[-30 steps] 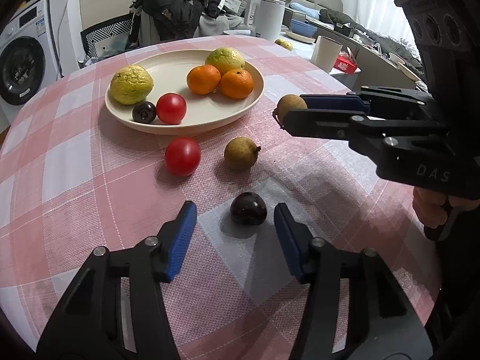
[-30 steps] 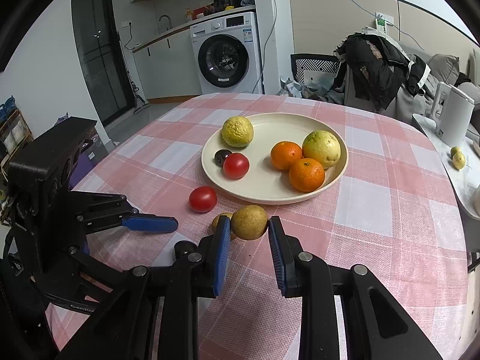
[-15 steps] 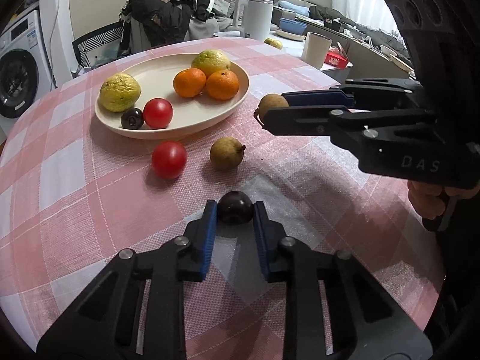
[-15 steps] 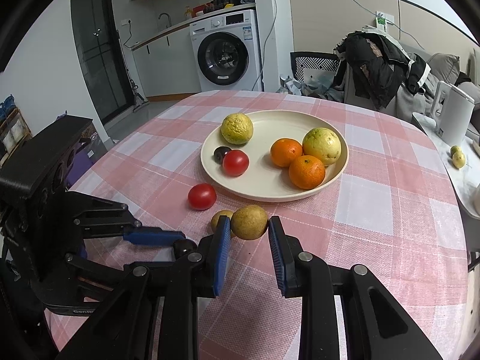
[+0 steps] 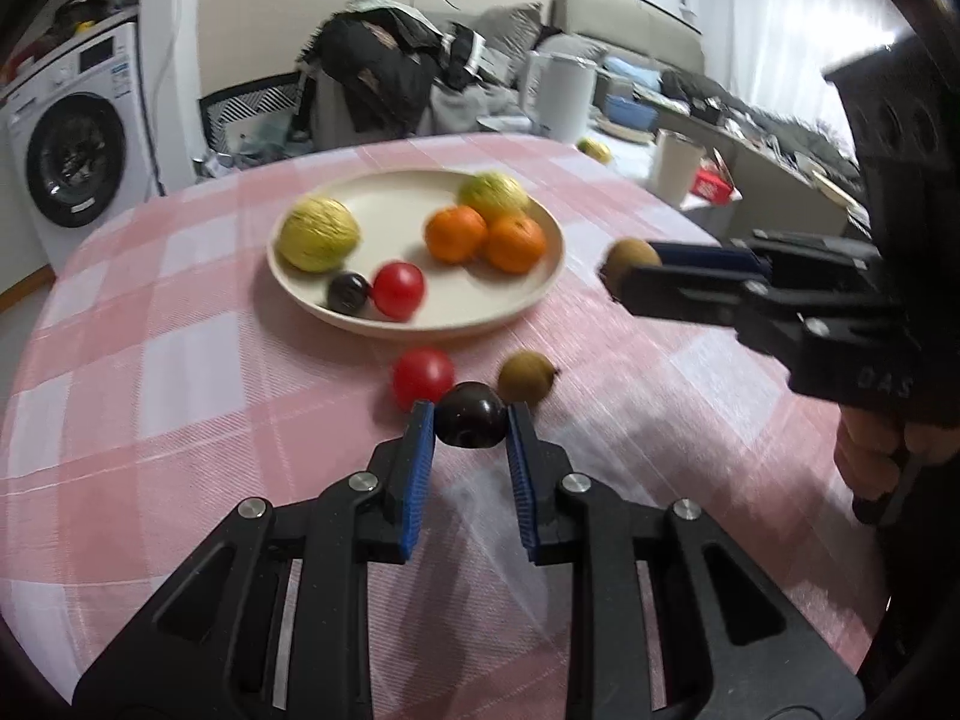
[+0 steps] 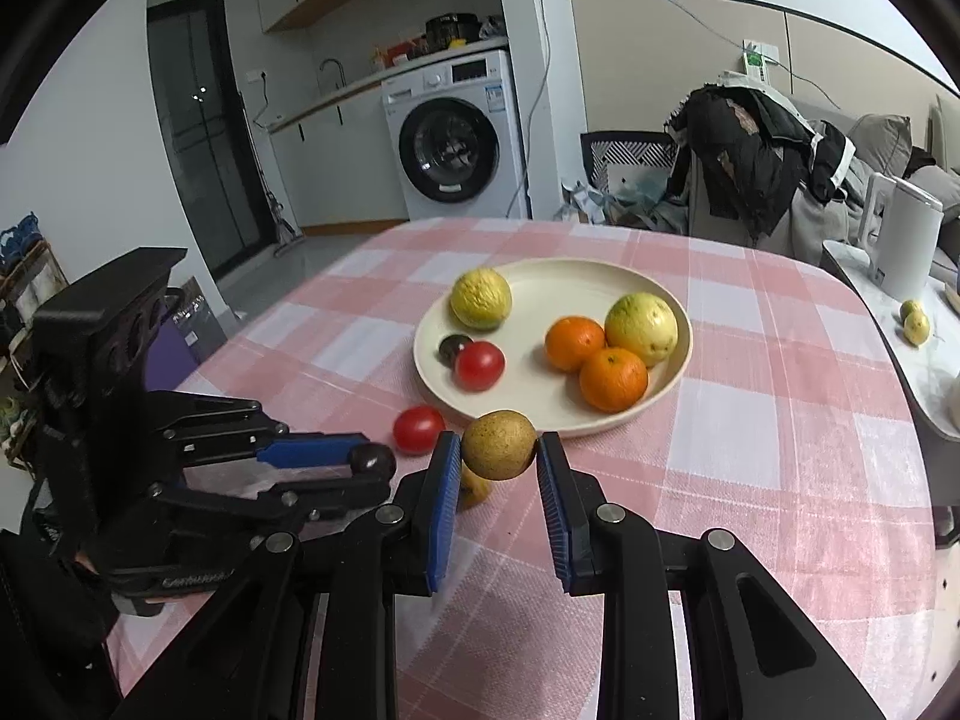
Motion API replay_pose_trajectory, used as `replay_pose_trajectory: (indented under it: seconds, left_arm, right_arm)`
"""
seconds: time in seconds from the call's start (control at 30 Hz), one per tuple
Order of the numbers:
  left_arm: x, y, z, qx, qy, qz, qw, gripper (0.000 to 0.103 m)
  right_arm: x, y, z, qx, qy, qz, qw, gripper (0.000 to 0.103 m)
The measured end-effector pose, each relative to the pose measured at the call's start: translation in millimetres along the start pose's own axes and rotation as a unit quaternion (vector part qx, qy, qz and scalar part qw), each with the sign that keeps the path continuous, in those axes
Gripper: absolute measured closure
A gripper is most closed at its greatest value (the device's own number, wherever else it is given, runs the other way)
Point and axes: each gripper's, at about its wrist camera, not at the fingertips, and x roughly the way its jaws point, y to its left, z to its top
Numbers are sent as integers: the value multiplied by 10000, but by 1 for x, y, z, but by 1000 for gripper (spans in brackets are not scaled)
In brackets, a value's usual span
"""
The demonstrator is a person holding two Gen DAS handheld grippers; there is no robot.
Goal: Organize fruits
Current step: 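Grasp the dark plum with the left tool while the right tool holds the pear, then carry the pear and plum onto the cream plate and open both tools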
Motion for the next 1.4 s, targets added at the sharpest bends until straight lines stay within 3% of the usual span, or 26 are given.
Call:
replay_pose_trajectory:
  seconds: [0.63, 1.1, 1.4]
  left_arm:
    - [-28, 22, 38, -354, -659, 217, 9970, 82]
    - [-7, 39, 73, -540, -758, 340, 9951, 82]
    - [20, 41, 92, -492, -716, 472, 9951, 82]
  right_arm:
    - [-11, -11, 19, 231, -370, -121, 9990, 76]
    - [-3, -27, 53, 471, -579, -127, 9971, 76]
    - [24, -34, 69, 584, -471, -128, 9971, 76]
